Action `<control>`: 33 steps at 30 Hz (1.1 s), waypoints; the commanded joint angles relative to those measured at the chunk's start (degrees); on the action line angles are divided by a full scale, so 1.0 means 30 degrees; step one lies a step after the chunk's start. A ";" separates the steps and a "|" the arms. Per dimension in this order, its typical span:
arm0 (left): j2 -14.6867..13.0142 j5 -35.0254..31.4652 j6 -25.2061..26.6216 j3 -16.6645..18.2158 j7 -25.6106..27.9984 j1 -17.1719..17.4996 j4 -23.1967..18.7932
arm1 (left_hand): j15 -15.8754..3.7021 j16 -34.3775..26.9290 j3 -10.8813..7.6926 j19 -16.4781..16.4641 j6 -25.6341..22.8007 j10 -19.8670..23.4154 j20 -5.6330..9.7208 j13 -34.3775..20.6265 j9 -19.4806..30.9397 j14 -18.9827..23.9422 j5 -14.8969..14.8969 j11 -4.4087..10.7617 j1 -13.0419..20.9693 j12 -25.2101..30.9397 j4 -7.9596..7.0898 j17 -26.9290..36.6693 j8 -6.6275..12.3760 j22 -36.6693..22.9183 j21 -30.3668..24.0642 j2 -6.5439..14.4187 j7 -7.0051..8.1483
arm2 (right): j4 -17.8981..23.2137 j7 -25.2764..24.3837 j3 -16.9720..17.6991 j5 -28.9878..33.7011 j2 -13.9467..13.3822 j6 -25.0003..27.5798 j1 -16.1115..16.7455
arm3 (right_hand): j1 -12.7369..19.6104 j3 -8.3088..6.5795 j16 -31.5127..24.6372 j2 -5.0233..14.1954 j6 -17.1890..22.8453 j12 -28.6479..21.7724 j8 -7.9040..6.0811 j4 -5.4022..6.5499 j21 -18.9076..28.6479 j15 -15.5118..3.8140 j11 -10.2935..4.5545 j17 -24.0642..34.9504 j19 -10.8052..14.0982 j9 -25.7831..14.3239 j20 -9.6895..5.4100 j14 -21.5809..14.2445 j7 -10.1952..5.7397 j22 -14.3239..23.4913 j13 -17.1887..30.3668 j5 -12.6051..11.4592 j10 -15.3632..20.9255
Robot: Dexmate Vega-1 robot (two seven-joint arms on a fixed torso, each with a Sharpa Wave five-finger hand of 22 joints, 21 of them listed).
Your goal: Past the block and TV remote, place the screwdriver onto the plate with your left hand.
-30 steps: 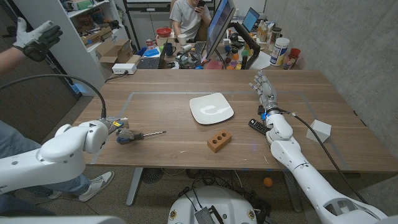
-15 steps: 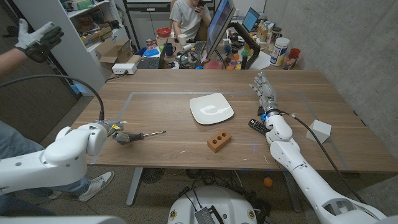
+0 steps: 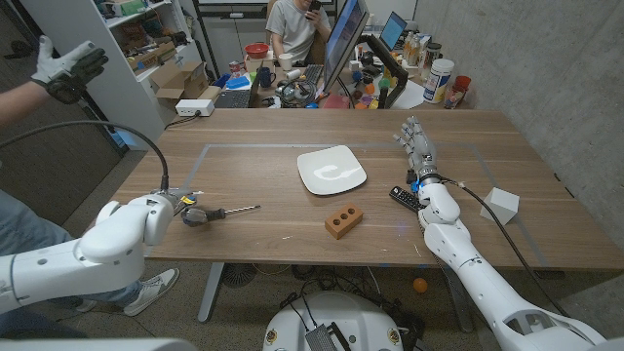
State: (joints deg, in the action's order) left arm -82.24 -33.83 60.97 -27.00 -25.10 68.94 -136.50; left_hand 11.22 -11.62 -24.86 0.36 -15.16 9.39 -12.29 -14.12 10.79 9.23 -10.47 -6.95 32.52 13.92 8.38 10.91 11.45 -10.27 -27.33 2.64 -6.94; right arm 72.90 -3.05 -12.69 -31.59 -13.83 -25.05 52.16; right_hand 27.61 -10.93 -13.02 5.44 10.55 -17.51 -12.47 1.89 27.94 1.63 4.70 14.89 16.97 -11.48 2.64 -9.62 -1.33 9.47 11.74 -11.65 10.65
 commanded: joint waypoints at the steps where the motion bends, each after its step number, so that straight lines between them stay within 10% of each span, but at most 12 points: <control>1: 0.1799 -0.3590 -0.0823 -0.2080 -0.2962 -0.2126 0.1003 | 0.0032 -0.0079 0.0030 0.0058 -0.0145 0.0060 0.0027 0.0003 0.0097 0.0059 0.0091 0.0085 0.0064 0.0125 -0.0019 0.0066 0.0009 -0.0053 0.0042 -0.0073 -0.0012 | -0.0863 0.0380 0.0401 -0.0411 0.0154 -0.0472 -0.0209 | -0.0045 0.0040 -0.0024 -0.0122 0.0074 0.0053 0.0052 -0.0005 -0.0091 -0.0039 0.0056 0.0035 0.0159 -0.0006 0.0041 -0.0194 -0.0154 0.0039 -0.0021 -0.0041 0.0112; 22: 0.3745 -1.0458 -0.1491 -0.2608 -0.7162 -0.1451 0.2977 | -0.0330 -0.0464 0.0010 -0.0278 -0.0452 0.0794 0.0082 0.0010 0.0096 0.1127 0.0051 0.0150 0.0277 0.0381 0.0025 0.0089 0.0105 -0.0071 0.0212 0.0170 0.0015 | -0.1714 0.0822 0.0476 -0.0536 0.0613 -0.1070 -0.0768 | -0.0166 0.0089 -0.0002 -0.0171 0.0059 0.0187 0.0087 -0.0020 -0.0288 -0.0048 0.0084 -0.0040 0.0198 -0.0006 0.0127 -0.0181 -0.0160 0.0043 -0.0022 -0.0071 0.0147; 27: 0.4951 -1.1568 -0.1178 -0.1752 -0.5568 -0.0195 0.3337 | -0.2471 -0.2284 -0.1299 -0.7053 -0.5385 0.7194 0.1362 0.0165 0.0185 0.7289 -0.0372 0.1805 0.5705 0.2224 0.0937 0.0048 0.1407 -0.0045 -0.1327 0.0676 0.0563 | -0.2061 0.1144 0.0556 -0.0656 0.0654 -0.1401 -0.0758 | -0.0200 0.0108 0.0001 -0.0192 0.0038 0.0219 0.0101 -0.0021 -0.0330 -0.0045 0.0063 -0.0055 0.0209 -0.0006 0.0139 -0.0180 -0.0156 0.0044 -0.0022 -0.0075 0.0145; 30: 0.5448 -1.0654 -0.1106 -0.0558 -0.3135 0.1049 0.3142 | -0.4813 -0.3842 -0.1713 -1.1999 -1.1136 1.3296 0.3013 0.0136 0.0350 1.2645 -0.0453 0.3839 0.8629 0.3881 0.0608 -0.0043 0.3068 -0.0058 -0.3078 0.0889 0.1129 | -0.2095 0.1315 0.0647 -0.0767 0.0617 -0.1527 -0.0679 | -0.0234 0.0137 0.0007 -0.0235 0.0042 0.0239 0.0103 -0.0023 -0.0356 -0.0061 0.0037 -0.0065 0.0226 -0.0006 0.0150 -0.0169 -0.0164 0.0045 -0.0021 -0.0074 0.0149; 33: 0.5650 -0.9824 -0.1271 0.0138 -0.2242 0.1544 0.2849 | -0.6280 -0.4745 -0.2030 -1.4913 -1.3529 1.5847 0.4043 -0.0323 0.0444 1.7038 -0.0402 0.3445 0.9413 0.4616 0.0532 -0.0215 0.3662 -0.0107 -0.4475 0.1269 0.1097 | -0.2007 0.1381 0.0730 -0.0817 0.0531 -0.1565 -0.0569 | -0.0280 0.0179 0.0012 -0.0298 0.0050 0.0258 0.0105 -0.0026 -0.0391 -0.0067 0.0035 -0.0079 0.0237 -0.0006 0.0189 -0.0164 -0.0167 0.0045 -0.0021 -0.0073 0.0166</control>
State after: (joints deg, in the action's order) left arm -70.75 -63.42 57.36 -33.34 -41.26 65.89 -128.39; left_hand -3.11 -23.96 -29.49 -37.91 -43.90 45.52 -2.21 -13.56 11.69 50.06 -11.40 -1.80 55.47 25.57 10.45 10.47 20.06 -10.26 -37.75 2.18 -6.83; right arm 67.79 -0.52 -11.12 -33.21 -12.21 -28.21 50.17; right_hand 27.08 -10.76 -13.02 4.91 10.54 -17.07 -12.47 1.72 26.89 1.63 4.71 14.63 17.25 -11.48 2.76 -9.63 -1.33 9.47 11.75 -11.65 10.64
